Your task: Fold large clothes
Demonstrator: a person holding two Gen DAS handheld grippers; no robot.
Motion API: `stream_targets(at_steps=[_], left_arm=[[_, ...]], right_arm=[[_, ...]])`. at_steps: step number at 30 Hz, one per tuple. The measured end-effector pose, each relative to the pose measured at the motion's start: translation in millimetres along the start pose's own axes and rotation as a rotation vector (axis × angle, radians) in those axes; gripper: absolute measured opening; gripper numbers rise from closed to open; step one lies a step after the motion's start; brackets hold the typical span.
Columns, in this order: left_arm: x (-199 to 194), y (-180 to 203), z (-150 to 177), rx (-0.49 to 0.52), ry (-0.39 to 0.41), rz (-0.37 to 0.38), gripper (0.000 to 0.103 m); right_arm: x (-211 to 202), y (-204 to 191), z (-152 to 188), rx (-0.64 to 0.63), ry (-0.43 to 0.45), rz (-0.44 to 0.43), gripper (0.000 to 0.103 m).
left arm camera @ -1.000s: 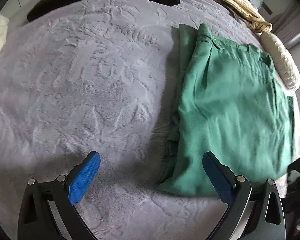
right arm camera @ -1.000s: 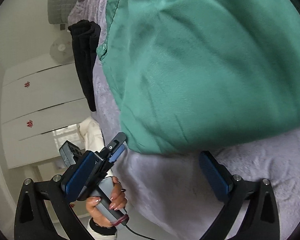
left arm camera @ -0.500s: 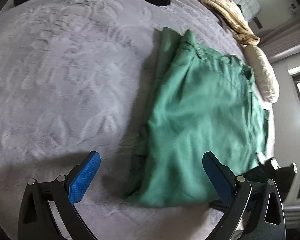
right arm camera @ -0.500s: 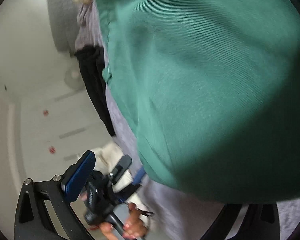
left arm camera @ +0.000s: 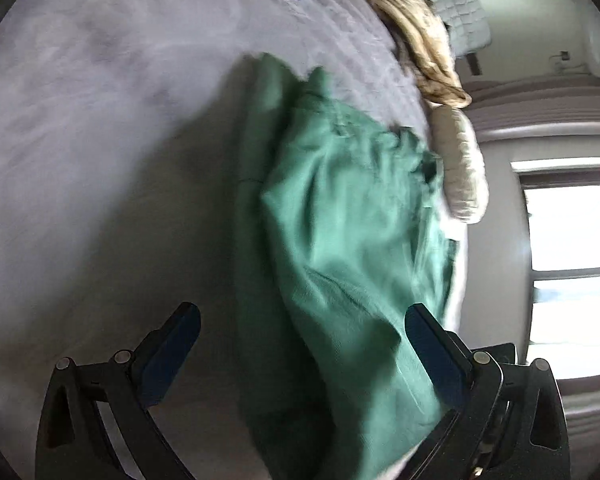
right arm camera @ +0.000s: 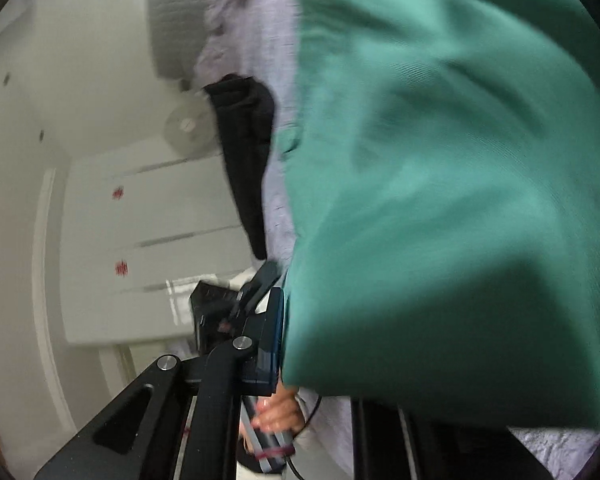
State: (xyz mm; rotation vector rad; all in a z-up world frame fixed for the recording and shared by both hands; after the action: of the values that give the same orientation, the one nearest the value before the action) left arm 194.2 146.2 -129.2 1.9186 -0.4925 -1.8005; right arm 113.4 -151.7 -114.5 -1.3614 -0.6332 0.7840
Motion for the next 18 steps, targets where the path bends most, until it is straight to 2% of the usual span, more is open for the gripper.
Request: stream_targets(at_steps=[3,4,6,9,12,18], left_arm=[[12.2,19.4,-9.9,0.026,-0.043,0.099,0.102],[14.6,23.6,-11.1,0.036,-0.049,0.107,0.102],[22.1,31.9,-13.3,0.059,-0.056,0.077,0.102],[36.4,39.3,-11.5,0.111,-0.075,-0.025,0.102],[43.2,40.3,-8.5,0.158,-0.076,-0.122,0.102],[32.8,39.7,-14.0,0.177,-0.047,-0.12,0.102]], right_arm=[[3.8,-13.9,0.7,-0.054,-0.032,0.021,0.014],[5.2,-15.4,0.5,-0.063,-0.04,0.025,0.014],[7.7,-13.2,-0.9,-0.061,-0.043,0.028,0.014],[5.1,-4.0,-0.8,-0.053,-0.056,0.053,0.014],[5.3,7.9,4.7,-0.051,-0.099,0.115,0.014],[0.6,32.1,25.6,-0.02,-0.225,0.287,0.017]])
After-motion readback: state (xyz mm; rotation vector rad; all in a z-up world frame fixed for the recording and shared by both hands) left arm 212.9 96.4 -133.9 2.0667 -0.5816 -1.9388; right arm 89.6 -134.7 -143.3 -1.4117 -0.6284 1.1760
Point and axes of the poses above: each gripper's, at about its wrist camera, not at the fingertips, and x roughly the way its jaws point, y to its right, z to its underside, the point moved 2 cm from there along x, roughly the way its jaws point, and after that the axes turned 15 degrees about -z, right-handed, at the moved point
